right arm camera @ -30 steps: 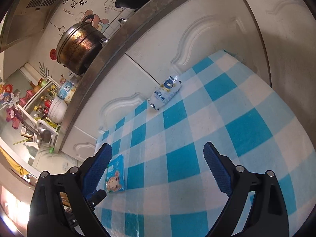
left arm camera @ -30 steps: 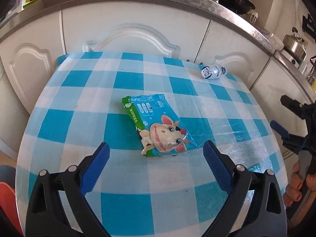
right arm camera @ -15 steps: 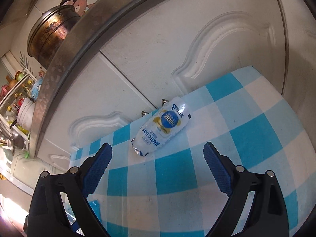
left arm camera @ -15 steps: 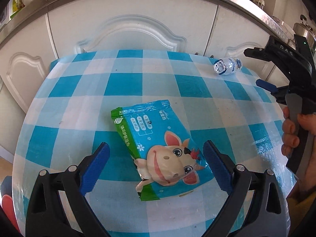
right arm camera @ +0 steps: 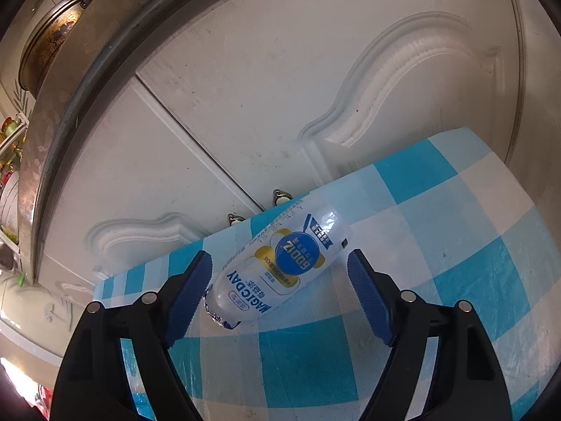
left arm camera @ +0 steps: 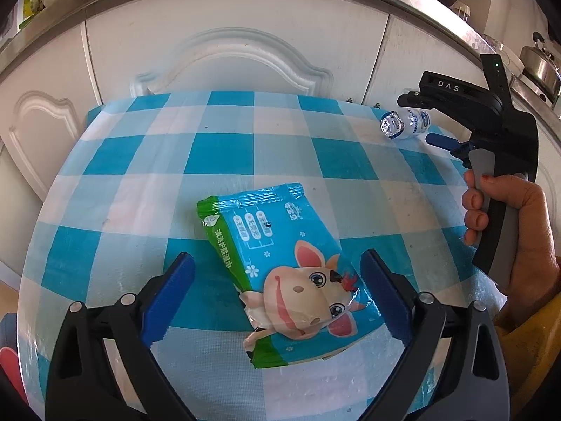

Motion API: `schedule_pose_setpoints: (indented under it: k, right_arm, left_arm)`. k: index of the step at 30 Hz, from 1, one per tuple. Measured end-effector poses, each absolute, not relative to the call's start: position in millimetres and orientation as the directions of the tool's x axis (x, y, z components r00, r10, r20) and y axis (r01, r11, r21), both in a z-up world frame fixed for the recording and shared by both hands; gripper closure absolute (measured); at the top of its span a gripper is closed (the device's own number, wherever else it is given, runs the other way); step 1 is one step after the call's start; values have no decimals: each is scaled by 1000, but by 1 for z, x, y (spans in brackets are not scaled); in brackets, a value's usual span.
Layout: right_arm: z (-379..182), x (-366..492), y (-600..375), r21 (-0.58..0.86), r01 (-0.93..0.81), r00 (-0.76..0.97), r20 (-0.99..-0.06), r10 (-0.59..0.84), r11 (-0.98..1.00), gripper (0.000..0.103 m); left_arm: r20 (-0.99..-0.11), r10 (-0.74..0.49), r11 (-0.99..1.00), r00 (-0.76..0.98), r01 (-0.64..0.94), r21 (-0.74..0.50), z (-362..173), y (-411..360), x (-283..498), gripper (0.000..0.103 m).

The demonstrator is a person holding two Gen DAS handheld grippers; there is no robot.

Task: Collect trash
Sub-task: 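Grasp the blue cartoon wrapper with the left gripper while the right gripper grasps the white bottle, then carry wrapper and bottle to the red bucket and open both grippers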

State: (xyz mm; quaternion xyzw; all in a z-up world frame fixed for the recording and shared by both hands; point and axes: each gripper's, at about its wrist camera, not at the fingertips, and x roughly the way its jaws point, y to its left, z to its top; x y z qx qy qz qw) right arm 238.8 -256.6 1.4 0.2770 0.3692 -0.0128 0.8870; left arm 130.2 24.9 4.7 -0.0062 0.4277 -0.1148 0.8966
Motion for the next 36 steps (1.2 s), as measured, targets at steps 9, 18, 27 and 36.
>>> schedule_pose_setpoints:
  k: [9, 18, 27, 36]
  right_arm:
    - [-1, 255, -241, 422, 216, 722, -676, 147, 881, 32]
    - [-3, 253, -220, 346, 137, 702, -695, 156, 928, 57]
    - [-6, 211, -197, 359, 57, 688, -691, 224, 932, 57]
    - [-9, 150, -174, 402, -13, 668, -678, 307, 915, 57]
  left_arm:
    - [-766, -205, 975, 610, 199, -102, 5, 23, 130, 10]
    - [-760, -199, 976, 618, 195, -97, 6, 24, 128, 23]
    - [-755, -206, 975, 622, 195, -106, 7, 25, 128, 33]
    - [-753, -218, 972, 621, 205, -112, 8, 25, 126, 41]
